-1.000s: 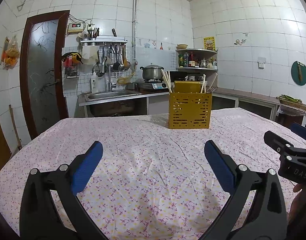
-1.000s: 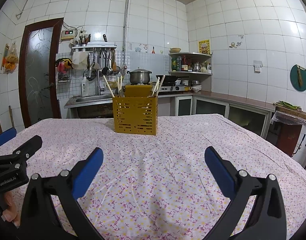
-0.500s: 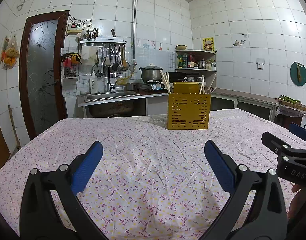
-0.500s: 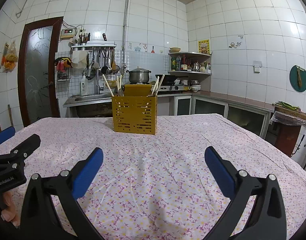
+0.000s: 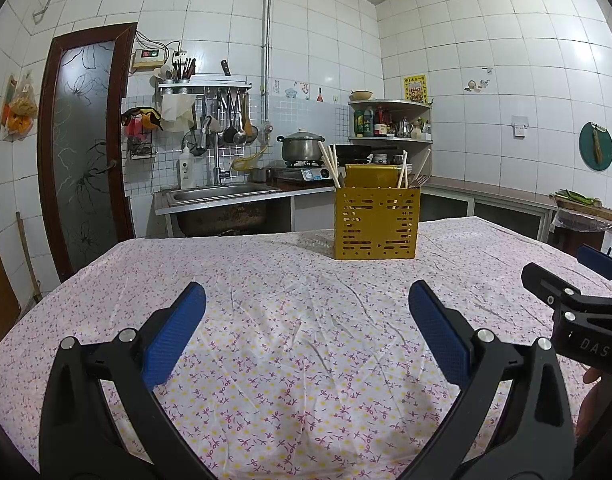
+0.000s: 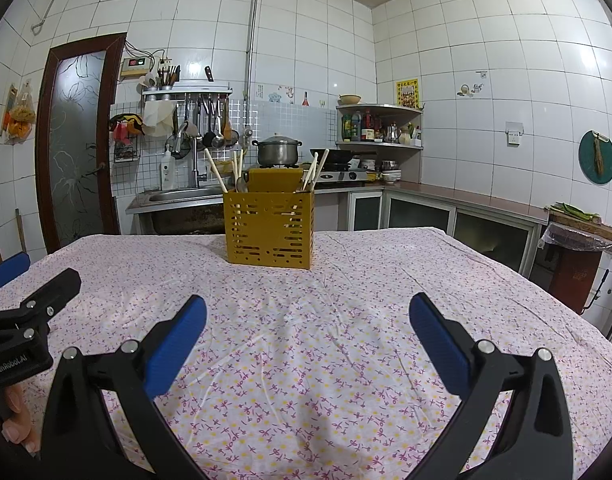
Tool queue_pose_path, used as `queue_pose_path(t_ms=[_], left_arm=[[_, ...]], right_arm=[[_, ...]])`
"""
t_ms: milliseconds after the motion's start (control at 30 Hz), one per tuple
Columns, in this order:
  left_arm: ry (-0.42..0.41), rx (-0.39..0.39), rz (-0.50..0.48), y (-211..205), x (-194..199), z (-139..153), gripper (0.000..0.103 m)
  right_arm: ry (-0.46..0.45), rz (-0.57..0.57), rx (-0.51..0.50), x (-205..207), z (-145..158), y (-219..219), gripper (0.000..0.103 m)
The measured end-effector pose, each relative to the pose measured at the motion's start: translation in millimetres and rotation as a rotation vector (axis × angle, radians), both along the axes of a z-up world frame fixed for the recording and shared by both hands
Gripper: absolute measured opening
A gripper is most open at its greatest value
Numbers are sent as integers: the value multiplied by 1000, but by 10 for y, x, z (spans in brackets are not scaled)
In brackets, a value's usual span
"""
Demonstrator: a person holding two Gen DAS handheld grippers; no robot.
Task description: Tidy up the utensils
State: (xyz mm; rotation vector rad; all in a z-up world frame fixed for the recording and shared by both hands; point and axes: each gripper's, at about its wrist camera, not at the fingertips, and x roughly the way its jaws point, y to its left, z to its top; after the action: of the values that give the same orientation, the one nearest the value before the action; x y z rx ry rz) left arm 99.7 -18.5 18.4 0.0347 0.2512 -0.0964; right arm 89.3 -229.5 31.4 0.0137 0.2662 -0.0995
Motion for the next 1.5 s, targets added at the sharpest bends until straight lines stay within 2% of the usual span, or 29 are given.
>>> queue_pose_path(t_ms=[1500], left_arm=[[11, 0, 2, -7, 15, 22, 98]], right_arm=[[0, -2, 0, 4, -22, -1, 99]])
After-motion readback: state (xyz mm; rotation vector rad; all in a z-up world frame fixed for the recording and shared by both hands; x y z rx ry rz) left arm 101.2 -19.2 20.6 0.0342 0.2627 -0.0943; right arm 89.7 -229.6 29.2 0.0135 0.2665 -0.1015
